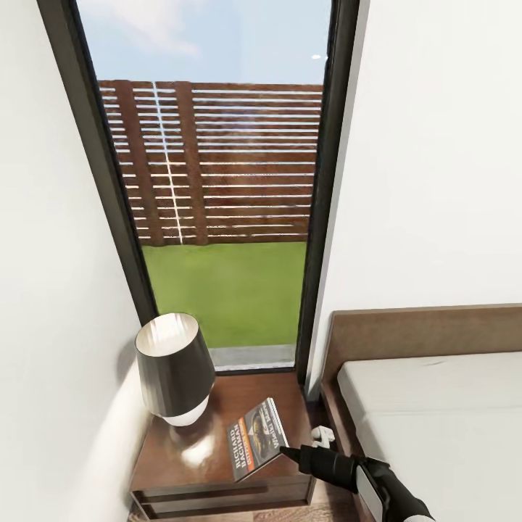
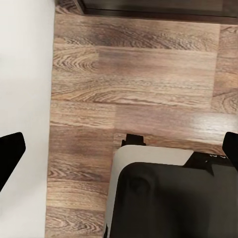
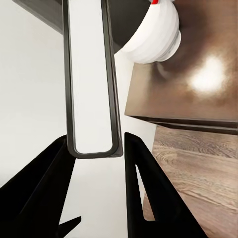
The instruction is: In the bedroom, move the book from the bed onto either nightstand, and place the two sandals side by side next to the bed.
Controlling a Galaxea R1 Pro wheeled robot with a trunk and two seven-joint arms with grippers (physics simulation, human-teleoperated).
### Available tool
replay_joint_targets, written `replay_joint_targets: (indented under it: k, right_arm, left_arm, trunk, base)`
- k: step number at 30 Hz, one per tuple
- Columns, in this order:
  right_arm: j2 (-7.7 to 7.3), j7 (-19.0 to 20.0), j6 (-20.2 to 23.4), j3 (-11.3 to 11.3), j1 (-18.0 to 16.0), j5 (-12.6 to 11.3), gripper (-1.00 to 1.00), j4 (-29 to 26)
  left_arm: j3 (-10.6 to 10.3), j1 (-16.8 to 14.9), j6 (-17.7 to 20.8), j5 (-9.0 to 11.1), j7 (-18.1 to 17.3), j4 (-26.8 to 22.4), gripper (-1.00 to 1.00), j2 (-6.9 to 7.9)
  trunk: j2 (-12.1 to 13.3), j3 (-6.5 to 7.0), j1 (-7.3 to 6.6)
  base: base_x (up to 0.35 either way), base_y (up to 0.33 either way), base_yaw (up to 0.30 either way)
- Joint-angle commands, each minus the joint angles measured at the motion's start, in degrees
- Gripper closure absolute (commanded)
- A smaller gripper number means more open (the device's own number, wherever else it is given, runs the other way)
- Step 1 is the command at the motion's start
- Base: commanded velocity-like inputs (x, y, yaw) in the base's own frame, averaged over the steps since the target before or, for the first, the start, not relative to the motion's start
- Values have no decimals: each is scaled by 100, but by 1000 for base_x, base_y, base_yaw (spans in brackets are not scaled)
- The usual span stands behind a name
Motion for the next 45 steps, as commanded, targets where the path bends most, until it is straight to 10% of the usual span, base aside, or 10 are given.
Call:
replay_joint_targets:
  k: [1, 21, 45]
  right_arm:
    - [6, 23, 59, -35, -5, -17, 100, -10]
    - [-144, -21, 462, -74, -44, -79, 100, -221]
    - [-159, -32, 467, -79, -57, -78, 100, -218]
  left_arm:
    - [-49, -4, -13, 41, 11, 1, -100, 0]
    - [-3, -199, 887, 41, 5, -180, -100, -117]
    - [-190, -508, 977, 30, 41, -286, -100, -122]
  trunk:
    - [-13, -13, 3]
    - [-13, -13, 3]
    - [-13, -13, 3]
  base:
    - [0, 0, 0]
    - [0, 0, 0]
    - [0, 0, 0]
